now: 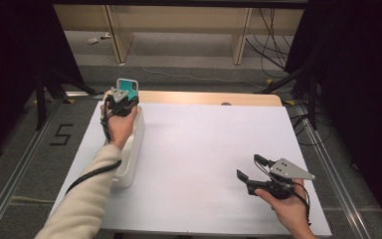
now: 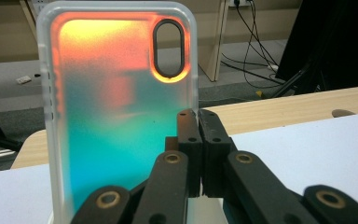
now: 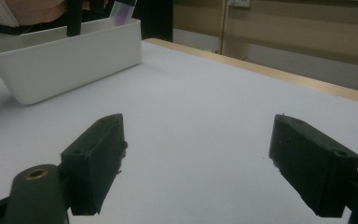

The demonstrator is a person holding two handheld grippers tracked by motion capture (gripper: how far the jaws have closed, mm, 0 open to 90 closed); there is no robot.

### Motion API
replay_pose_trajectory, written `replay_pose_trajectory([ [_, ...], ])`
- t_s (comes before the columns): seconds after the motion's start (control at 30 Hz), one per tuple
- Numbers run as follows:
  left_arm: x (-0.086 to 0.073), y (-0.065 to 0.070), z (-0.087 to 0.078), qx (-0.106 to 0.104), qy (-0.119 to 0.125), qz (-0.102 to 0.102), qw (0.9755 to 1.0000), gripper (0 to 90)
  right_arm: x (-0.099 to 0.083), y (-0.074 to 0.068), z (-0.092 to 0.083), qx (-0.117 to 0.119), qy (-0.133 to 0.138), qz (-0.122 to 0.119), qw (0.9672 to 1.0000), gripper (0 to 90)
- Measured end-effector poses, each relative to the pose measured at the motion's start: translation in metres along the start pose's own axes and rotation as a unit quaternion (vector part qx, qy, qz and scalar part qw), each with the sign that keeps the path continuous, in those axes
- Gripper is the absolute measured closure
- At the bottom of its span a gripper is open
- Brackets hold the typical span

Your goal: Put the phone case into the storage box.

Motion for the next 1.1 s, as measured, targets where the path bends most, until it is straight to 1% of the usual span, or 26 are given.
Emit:
replay_pose_trajectory([
  [0.17, -0.0009, 0.0009, 0.0006, 0.001, 0.000, -0.002, 1.0000, 88.3, 0.0000, 0.0008, 0.0002, -0.002, 0.002, -0.005, 1.0000, 19.3],
  [0.3, -0.0009, 0.0020, 0.0013, -0.001, 0.001, -0.001, 1.0000, 88.3, -0.0001, 0.0003, -0.0001, -0.001, 0.000, 0.000, 1.0000, 19.4],
  [0.33, -0.0009, 0.0025, 0.0014, -0.002, 0.001, -0.001, 1.0000, 88.2, 0.0000, 0.0009, 0.0003, -0.001, 0.002, -0.004, 1.0000, 19.4],
  [0.57, -0.0015, 0.0035, 0.0026, -0.002, 0.000, -0.002, 1.0000, 88.2, 0.0001, 0.0008, 0.0002, -0.001, 0.002, -0.004, 1.0000, 19.4],
  [0.73, -0.0026, 0.0042, 0.0031, -0.001, -0.003, -0.002, 1.0000, 88.2, 0.0000, 0.0003, 0.0000, -0.003, 0.001, -0.001, 1.0000, 19.4],
  [0.77, -0.0029, 0.0045, 0.0033, -0.001, -0.003, -0.003, 1.0000, 88.2, 0.0000, -0.0001, -0.0002, 0.001, 0.000, 0.000, 1.0000, 19.4],
  [0.8, -0.0031, 0.0047, 0.0034, -0.001, -0.003, -0.003, 1.0000, 88.2, 0.0000, 0.0008, 0.0002, -0.001, 0.002, -0.004, 1.0000, 19.4],
  [1.0, -0.0059, 0.0037, 0.0040, -0.002, -0.006, -0.002, 1.0000, 88.1, -0.0001, 0.0009, -0.0002, 0.000, 0.000, -0.004, 1.0000, 19.4],
  [1.07, -0.0070, 0.0034, 0.0039, 0.001, -0.009, -0.003, 1.0000, 88.1, 0.0000, 0.0010, 0.0002, -0.001, 0.002, -0.005, 1.0000, 19.4],
  [1.1, -0.0072, 0.0033, 0.0040, 0.002, -0.009, -0.003, 1.0000, 88.1, -0.0002, 0.0000, 0.0002, 0.000, 0.000, 0.003, 1.0000, 19.4],
])
Point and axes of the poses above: each handheld gripper's, and its own axes: z roughly forward along the jaws, x roughly out of its top, y roughly to its right, the point moved 6 cm from there along z, roughly forward along the jaws, and after that the axes turned 13 degrees about y, right-handed, at the moved point
